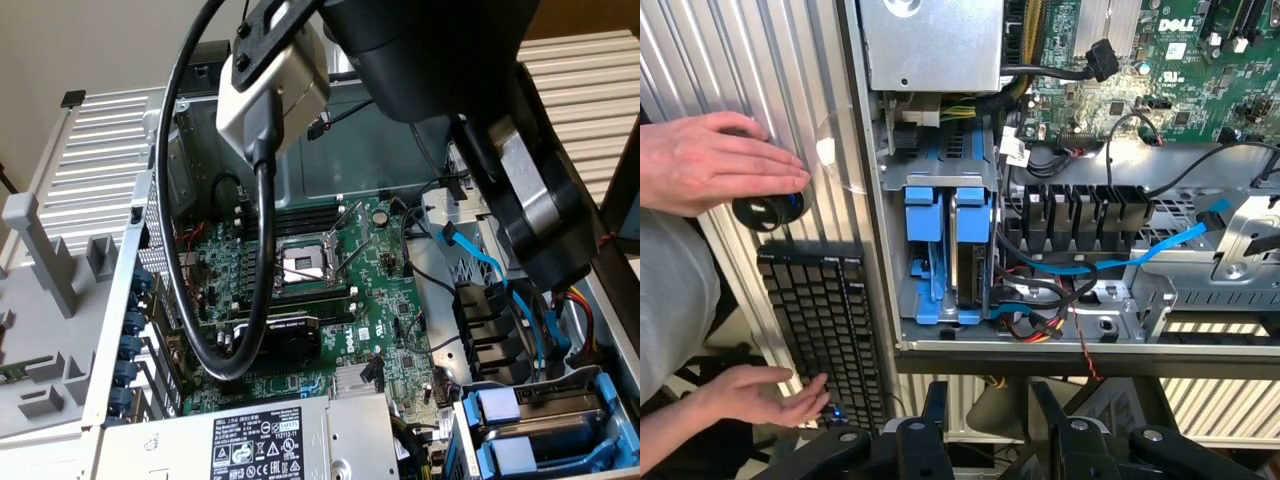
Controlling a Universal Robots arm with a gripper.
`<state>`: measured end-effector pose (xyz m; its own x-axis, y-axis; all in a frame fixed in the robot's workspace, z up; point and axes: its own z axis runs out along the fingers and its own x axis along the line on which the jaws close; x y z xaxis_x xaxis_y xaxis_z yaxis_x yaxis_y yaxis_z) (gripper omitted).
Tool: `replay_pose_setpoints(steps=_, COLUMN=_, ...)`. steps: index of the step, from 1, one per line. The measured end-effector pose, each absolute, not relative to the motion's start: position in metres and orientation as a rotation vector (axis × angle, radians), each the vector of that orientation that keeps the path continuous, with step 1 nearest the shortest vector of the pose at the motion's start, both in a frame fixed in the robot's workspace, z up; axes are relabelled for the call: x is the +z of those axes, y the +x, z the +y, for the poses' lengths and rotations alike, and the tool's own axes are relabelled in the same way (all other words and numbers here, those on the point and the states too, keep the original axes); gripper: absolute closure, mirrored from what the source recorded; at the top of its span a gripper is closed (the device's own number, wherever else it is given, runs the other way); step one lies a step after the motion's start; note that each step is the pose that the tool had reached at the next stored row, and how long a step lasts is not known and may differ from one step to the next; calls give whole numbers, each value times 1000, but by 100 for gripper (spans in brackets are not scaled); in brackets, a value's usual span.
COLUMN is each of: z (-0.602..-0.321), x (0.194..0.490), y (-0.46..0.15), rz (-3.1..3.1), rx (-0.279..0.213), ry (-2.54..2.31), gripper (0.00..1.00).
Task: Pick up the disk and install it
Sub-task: 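Insert the disk into the insertion slot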
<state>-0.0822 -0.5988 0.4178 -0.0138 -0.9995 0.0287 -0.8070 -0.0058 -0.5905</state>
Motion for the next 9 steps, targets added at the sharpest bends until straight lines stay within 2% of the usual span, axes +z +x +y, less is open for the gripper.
replay_pose_setpoints(steps=9, z=-599, x=418, y=-82, rz=1874, rx=-642, ry=-1866, gripper=55)
